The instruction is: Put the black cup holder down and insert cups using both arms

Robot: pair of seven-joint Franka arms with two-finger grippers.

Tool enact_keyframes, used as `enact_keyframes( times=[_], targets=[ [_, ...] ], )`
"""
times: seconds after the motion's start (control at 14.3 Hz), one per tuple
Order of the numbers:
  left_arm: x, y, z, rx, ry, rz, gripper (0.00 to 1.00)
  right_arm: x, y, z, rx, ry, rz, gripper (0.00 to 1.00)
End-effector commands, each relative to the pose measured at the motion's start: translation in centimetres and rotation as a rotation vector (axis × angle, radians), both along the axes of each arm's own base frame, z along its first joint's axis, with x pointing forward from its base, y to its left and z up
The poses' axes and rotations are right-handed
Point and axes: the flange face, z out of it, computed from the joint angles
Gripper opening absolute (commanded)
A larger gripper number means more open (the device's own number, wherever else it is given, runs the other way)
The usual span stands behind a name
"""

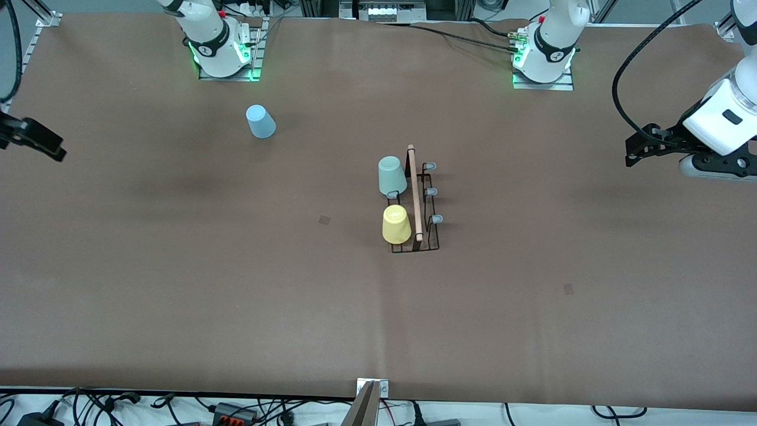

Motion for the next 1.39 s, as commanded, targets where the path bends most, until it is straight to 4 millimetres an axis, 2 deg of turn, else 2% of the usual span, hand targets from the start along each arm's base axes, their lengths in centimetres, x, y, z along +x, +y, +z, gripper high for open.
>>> enact_keyframes(
  times=[0.0,0.21,0.35,0.77,1.05,1.18,1.32],
  targets=[
    [-0.3,-0.1,0.3,0.003,0.004,-0.003,1.00,0.4,-0.6,-1.0,0.034,0.023,0.049,1.00],
    [0.2,0.1,-0.4,-0.003,0.006,-0.003,1.00,1.7,-1.5,-3.9,0.115,0.068,0.013,1.00],
    [0.3,-0.6,-0.6,-0.058,0.012,0.007,1.00,2.3,-1.5,-4.8,0.109,0.072,0.019,1.00],
    [0.2,-1.5,-0.9,-0.079,0.027,-0.011,1.00,1.0,0.4,-3.8,0.070,0.094,0.055,1.00],
    [0.6,-0.9,-0.9,-0.080,0.025,-0.003,1.00,1.1,2.1,-3.8,0.073,0.092,0.060,1.00],
    [0.6,-1.1,-0.9,-0.080,0.025,-0.006,1.00,1.0,1.8,-3.9,0.084,0.093,0.000,1.00],
    [0.6,-1.2,-0.9,-0.080,0.025,-0.008,1.00,0.7,0.4,-3.7,0.093,0.101,-0.020,1.00]
  ],
)
